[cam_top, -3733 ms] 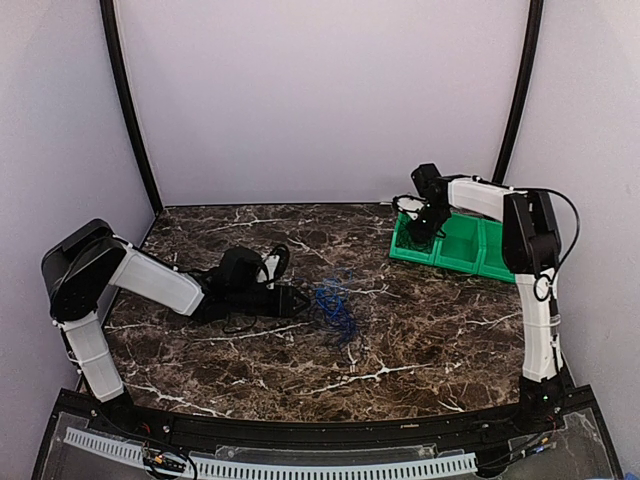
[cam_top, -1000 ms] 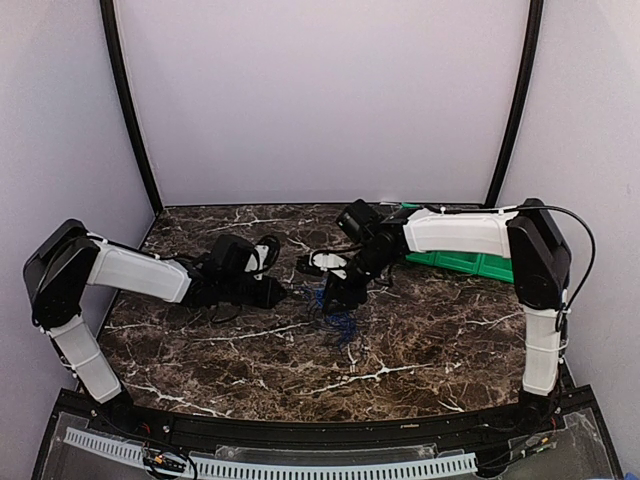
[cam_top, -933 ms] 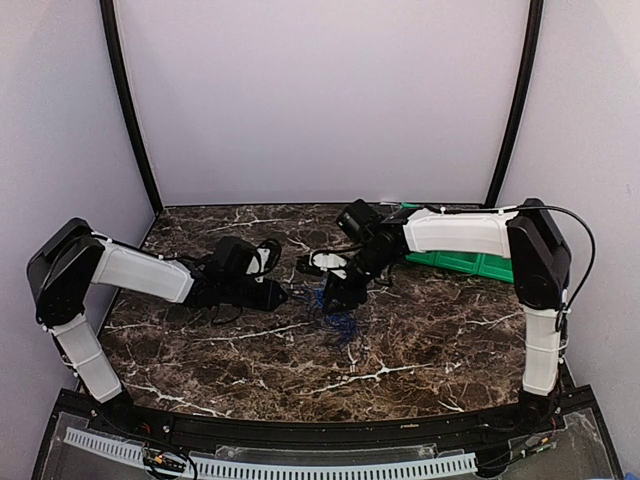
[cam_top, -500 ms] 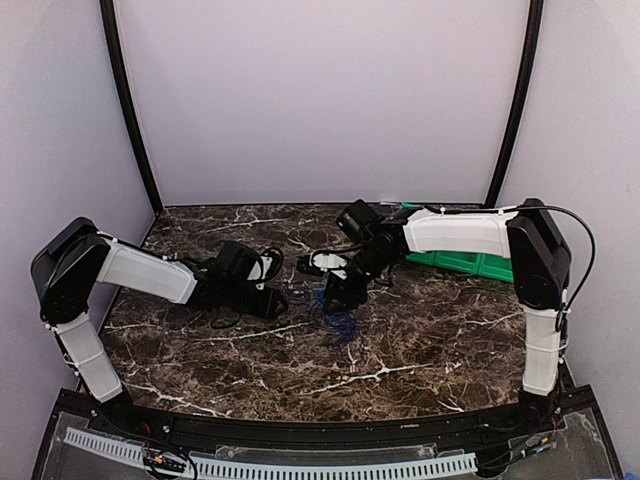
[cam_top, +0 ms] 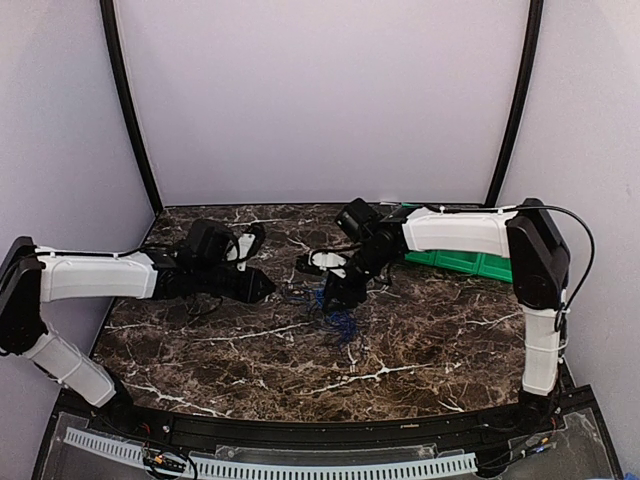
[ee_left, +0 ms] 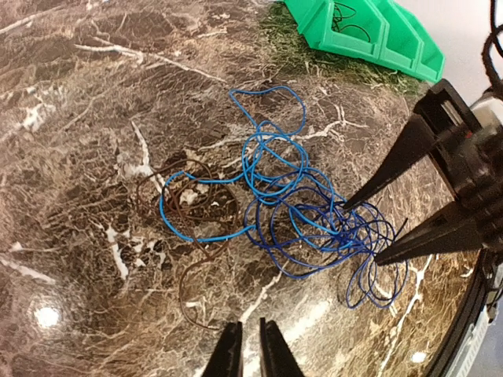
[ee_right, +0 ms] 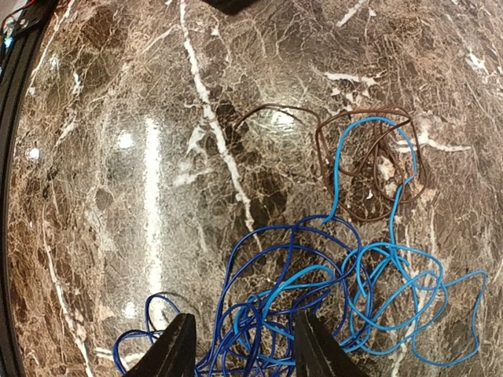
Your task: Untangle the cables
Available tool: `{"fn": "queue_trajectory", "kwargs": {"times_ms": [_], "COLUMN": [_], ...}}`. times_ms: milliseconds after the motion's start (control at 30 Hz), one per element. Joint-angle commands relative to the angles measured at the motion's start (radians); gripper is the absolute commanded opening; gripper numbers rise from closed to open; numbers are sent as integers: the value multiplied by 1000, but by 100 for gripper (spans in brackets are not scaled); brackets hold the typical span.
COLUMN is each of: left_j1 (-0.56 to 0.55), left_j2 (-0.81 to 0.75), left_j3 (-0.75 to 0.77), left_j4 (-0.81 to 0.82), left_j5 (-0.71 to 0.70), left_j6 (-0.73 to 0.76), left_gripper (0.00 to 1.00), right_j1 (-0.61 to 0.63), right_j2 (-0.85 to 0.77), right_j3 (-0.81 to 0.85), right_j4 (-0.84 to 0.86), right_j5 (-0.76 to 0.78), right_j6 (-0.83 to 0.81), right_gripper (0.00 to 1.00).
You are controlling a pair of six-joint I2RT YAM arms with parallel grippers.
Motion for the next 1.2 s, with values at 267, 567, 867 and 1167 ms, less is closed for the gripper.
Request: {"fn": "queue_trajectory", "kwargs": {"times_ms": [267, 567, 867, 1167], "left_j1": [25, 25, 25, 16], "left_j2": [155, 281, 373, 122], "left_j3": [18, 9, 57, 51], "left_j4": [4, 177, 194, 37], "left_j5": [-42, 49, 43, 52], "left_j6": [91, 105, 104, 95], "left_gripper": [48, 44, 9, 0], "right_j1": [16, 16, 16, 18], "right_j2": [46, 2, 16, 157], "right_j3": [140, 60, 54, 179], "right_j4": [-10, 38, 43, 74], "right_j5": [21, 63, 4, 20], "right_j6": [-14, -15, -6, -74], "right_gripper": [45, 45, 45, 54]}}
